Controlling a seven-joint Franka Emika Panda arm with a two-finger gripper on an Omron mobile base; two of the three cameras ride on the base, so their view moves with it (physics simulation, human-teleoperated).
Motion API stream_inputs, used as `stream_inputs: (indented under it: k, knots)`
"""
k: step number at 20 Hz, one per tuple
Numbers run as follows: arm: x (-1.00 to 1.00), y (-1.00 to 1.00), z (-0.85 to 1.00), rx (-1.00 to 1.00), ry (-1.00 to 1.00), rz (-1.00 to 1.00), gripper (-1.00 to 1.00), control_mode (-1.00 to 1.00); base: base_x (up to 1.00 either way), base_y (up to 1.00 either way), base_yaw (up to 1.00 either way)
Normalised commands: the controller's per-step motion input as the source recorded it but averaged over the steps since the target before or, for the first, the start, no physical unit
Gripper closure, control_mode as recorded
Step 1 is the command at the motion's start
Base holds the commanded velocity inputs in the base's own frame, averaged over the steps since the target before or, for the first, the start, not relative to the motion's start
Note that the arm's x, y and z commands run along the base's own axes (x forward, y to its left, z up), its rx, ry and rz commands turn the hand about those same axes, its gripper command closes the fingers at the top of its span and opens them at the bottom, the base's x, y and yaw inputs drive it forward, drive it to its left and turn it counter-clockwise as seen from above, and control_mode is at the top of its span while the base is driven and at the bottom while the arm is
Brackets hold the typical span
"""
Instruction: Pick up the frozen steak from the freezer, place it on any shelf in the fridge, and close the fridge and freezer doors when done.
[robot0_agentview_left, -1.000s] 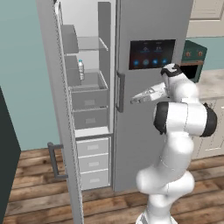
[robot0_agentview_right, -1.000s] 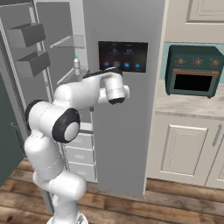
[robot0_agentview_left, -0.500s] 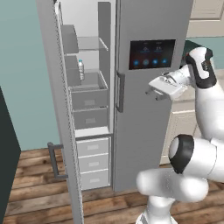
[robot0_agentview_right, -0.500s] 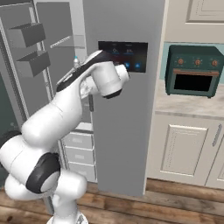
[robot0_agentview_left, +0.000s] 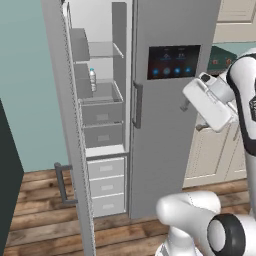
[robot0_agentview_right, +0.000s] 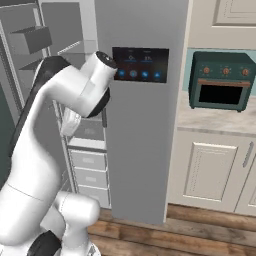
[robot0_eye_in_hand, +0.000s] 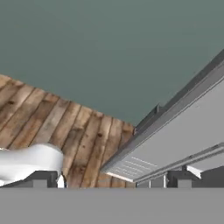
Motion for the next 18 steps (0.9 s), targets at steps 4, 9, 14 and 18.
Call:
stream_inputs:
  k: [4, 9, 14, 18]
  knots:
    - [-0.61, 0.04, 0.14, -0.36, -0.48, 0.18, -1.0, -1.0, 0.0, 0.0, 0.0]
    - [-0.47, 0.0, 0.43, -0.3, -0.37, 0.26, -1.0, -1.0, 0.0, 0.0, 0.0]
    - [0.07, -0.06, 0.16, -0.41, -0.08, 0.32, -1.0, -1.0, 0.0, 0.0, 0.0]
    - [0.31, 0.0, 0.0, -0.47, 0.05, 0.36, -1.0, -1.0, 0.0, 0.0, 0.0]
